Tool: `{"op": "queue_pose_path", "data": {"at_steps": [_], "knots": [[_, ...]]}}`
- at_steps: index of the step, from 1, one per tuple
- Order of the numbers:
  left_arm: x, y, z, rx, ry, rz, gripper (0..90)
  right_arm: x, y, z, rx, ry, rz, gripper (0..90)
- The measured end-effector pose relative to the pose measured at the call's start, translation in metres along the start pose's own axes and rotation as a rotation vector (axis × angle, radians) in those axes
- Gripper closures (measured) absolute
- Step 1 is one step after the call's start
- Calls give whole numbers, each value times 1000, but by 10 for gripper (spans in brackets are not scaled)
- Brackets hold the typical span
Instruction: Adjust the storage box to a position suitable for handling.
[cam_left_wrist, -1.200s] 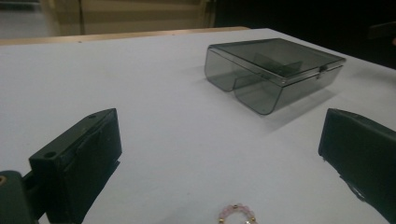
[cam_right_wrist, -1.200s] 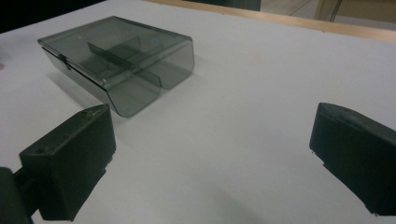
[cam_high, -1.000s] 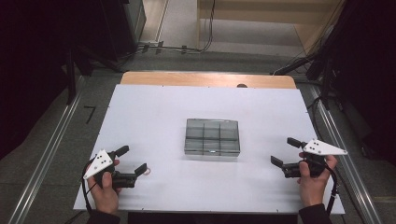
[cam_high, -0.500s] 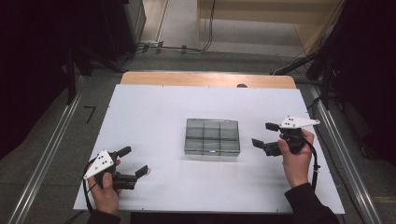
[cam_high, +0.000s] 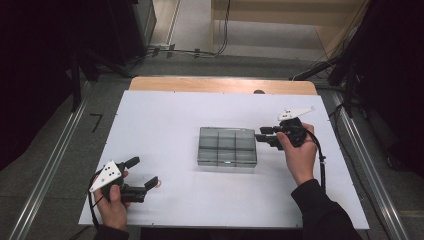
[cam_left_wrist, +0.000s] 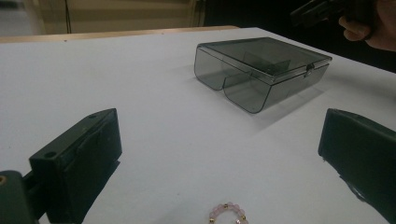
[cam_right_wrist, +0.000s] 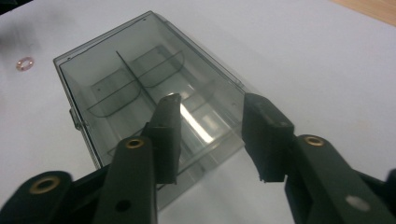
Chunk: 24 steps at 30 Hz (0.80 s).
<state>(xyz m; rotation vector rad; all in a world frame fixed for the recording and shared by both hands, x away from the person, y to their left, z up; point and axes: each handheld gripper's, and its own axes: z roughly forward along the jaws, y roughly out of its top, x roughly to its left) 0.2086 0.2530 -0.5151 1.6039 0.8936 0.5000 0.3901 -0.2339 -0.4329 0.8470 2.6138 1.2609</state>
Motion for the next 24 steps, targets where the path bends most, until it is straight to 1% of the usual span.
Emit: {"op": "queue_pose_path", "data": {"at_steps": [1, 6, 7, 8, 9, 14, 15, 17, 19, 20, 22, 23, 24], "knots": [[0, 0, 0, 0, -2, 0, 0, -1, 3, 3, 14, 13, -2, 581], [0, 0, 0, 1, -6, 2, 0, -5, 16, 21, 100, 17, -27, 694], [0, 0, 0, 1, -6, 2, 0, -5, 16, 21, 100, 17, -27, 694], [0, 0, 0, 1, -7, 1, 0, -8, 20, 28, 118, 26, -20, 729], [0, 0, 0, 0, -9, 0, 0, -9, 21, 30, 122, 29, -18, 750], [1, 0, 0, 0, -12, -1, 0, -12, 32, 44, 166, 27, -44, 810], [1, 0, 0, 0, -13, -2, 0, -13, 35, 47, 169, 29, -47, 839], [1, 0, 0, 2, -14, -1, 0, -15, 39, 53, 174, 44, -43, 875], [1, 0, 0, 3, -15, -1, 0, -15, 40, 55, 177, 52, -39, 876], [1, 0, 1, 2, -18, -1, 0, -18, 44, 63, 196, 60, -48, 878], [1, 0, 1, 2, -19, -2, 0, -19, 48, 68, 200, 74, -46, 879], [1, 0, 1, 3, -19, -2, 0, -20, 51, 70, 202, 72, -47, 879], [1, 0, 1, 3, -19, -1, 0, -20, 53, 73, 205, 61, -57, 879]]}}
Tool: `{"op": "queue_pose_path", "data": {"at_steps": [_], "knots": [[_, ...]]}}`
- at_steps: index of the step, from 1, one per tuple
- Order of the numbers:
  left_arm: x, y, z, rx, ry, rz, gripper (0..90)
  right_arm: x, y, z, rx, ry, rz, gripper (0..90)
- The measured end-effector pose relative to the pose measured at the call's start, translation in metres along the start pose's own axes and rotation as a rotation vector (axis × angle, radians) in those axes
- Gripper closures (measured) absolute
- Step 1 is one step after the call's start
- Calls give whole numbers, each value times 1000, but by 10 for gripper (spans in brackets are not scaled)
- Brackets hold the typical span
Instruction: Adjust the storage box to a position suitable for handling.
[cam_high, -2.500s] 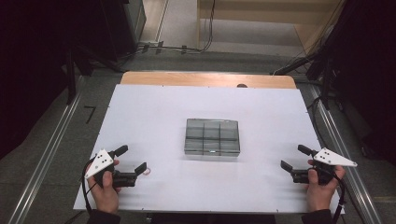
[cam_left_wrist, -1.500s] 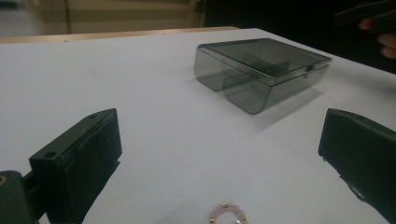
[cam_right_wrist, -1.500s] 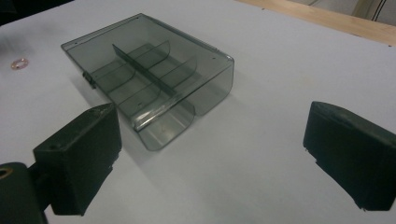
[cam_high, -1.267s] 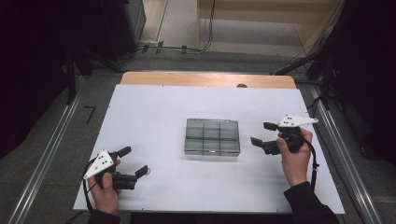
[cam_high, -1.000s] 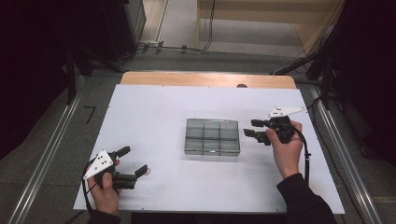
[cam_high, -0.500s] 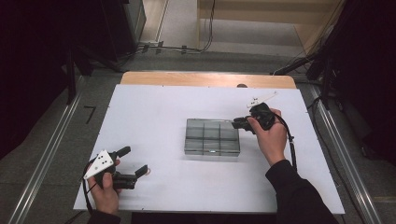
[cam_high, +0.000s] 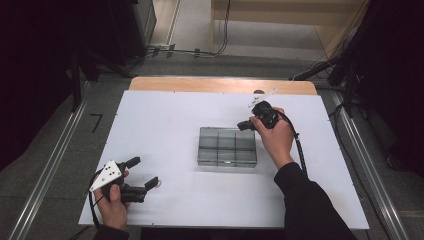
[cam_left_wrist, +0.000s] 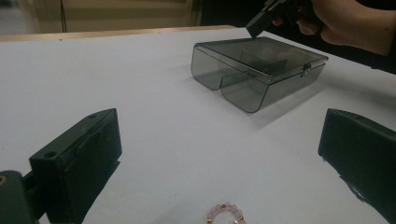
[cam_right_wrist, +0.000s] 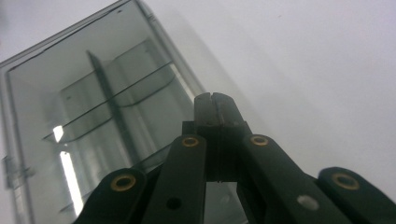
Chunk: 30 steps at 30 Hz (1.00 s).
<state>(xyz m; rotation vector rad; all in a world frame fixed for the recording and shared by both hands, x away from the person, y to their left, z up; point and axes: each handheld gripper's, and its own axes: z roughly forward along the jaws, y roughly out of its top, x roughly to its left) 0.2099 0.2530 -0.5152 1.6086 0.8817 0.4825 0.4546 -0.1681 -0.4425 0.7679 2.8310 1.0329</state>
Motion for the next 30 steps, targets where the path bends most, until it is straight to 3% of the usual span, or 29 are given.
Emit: {"op": "queue_pose_path", "data": {"at_steps": [4, 9, 13, 23, 30], "knots": [[0, 0, 0, 0, -2, 0, 0, -2, 12, 8, 7, 10, 4, 881], [0, 0, 0, 0, -5, -2, 0, -4, 23, 24, 53, 17, 12, 881], [1, 0, 0, -1, -11, -3, 0, -8, 27, 33, 59, 19, 23, 881], [1, 0, 1, -1, -10, -13, 0, -11, 38, 52, 135, 7, 22, 882], [2, 0, 1, 0, -13, -14, 0, -11, 40, 60, 180, 44, 5, 882]]}}
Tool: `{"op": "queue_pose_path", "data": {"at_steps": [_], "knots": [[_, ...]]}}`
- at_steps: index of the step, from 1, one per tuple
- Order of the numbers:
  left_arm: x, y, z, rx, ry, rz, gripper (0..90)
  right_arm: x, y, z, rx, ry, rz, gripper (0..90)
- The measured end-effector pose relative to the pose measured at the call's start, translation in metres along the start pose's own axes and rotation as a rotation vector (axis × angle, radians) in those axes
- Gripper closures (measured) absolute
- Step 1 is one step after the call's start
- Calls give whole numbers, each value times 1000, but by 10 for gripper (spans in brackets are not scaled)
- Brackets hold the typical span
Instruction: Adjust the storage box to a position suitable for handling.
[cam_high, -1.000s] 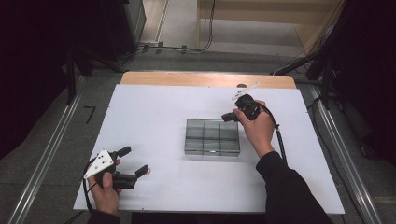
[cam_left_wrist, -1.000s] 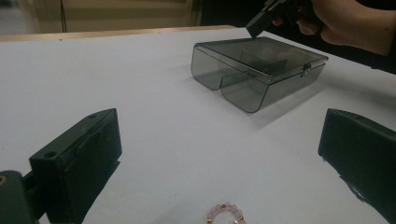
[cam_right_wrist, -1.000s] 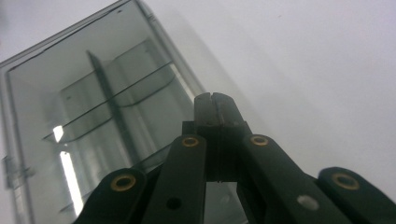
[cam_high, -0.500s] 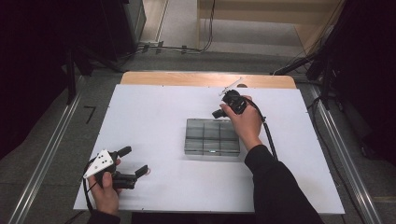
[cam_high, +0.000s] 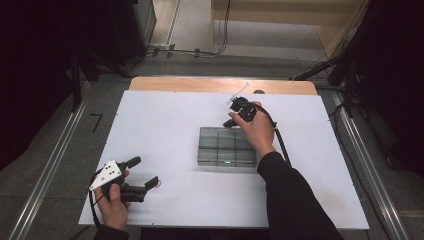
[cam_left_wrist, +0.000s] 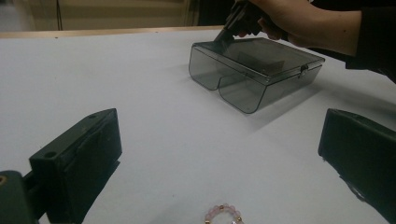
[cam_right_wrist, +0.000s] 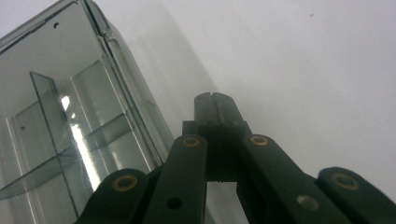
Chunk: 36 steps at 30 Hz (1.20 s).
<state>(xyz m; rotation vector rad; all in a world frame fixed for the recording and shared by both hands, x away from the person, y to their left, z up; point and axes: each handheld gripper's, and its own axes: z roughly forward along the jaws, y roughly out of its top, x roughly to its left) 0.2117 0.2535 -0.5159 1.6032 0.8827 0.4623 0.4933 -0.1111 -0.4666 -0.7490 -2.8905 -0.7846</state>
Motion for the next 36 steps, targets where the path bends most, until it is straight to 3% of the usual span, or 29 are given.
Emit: {"op": "queue_pose_path", "data": {"at_steps": [18, 36], "knots": [[0, 0, 1, 11, -5, -1, 0, 7, -5, 6, -6, 98, -33, 882], [0, 0, 2, 21, -10, -2, 0, 37, -34, 2, -10, 140, -34, 883]]}}
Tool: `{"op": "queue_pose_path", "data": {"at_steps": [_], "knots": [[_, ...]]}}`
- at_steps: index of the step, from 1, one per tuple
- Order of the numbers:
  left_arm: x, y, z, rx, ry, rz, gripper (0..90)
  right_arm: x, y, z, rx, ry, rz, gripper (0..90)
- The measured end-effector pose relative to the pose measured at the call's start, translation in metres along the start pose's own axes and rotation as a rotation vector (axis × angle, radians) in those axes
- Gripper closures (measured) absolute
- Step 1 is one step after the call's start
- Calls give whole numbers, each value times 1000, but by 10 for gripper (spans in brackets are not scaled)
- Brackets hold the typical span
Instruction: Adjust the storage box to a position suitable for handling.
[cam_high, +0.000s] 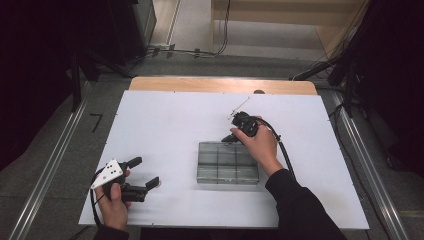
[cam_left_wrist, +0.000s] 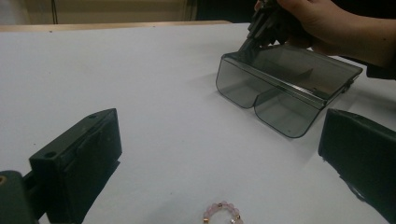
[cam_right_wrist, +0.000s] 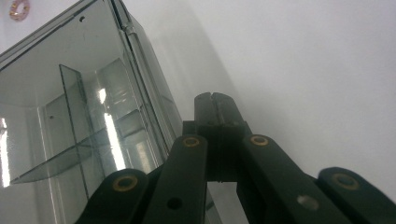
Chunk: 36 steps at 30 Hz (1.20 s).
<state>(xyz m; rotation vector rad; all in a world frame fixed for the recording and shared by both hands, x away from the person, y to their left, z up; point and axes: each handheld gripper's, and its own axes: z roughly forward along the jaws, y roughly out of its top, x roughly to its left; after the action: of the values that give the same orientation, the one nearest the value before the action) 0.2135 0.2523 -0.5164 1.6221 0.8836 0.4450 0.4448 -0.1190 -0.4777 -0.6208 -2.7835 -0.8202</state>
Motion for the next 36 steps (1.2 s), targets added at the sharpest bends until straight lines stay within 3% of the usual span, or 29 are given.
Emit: {"op": "queue_pose_path", "data": {"at_steps": [11, 12, 17, 27, 31, 35, 36], "knots": [[0, 0, 0, -2, -1, -2, 0, 12, -6, 2, -6, 2, 1, 882], [0, 0, 0, 0, -1, 1, 0, 15, -8, 1, -8, -4, 20, 882], [0, 0, 0, 1, -1, 1, 0, 19, -12, 0, -17, 1, 17, 882], [-2, 0, -2, -3, 6, 13, 0, 28, -23, -2, -39, -14, 58, 883], [-2, 0, -2, -3, 9, 15, 0, 31, -26, -5, -76, -65, 50, 877], [-5, 1, -5, -11, 46, 28, 0, 32, -33, -14, -181, -138, 46, 728], [-5, 1, -5, -11, 46, 28, 0, 32, -33, -14, -181, -138, 46, 728]]}}
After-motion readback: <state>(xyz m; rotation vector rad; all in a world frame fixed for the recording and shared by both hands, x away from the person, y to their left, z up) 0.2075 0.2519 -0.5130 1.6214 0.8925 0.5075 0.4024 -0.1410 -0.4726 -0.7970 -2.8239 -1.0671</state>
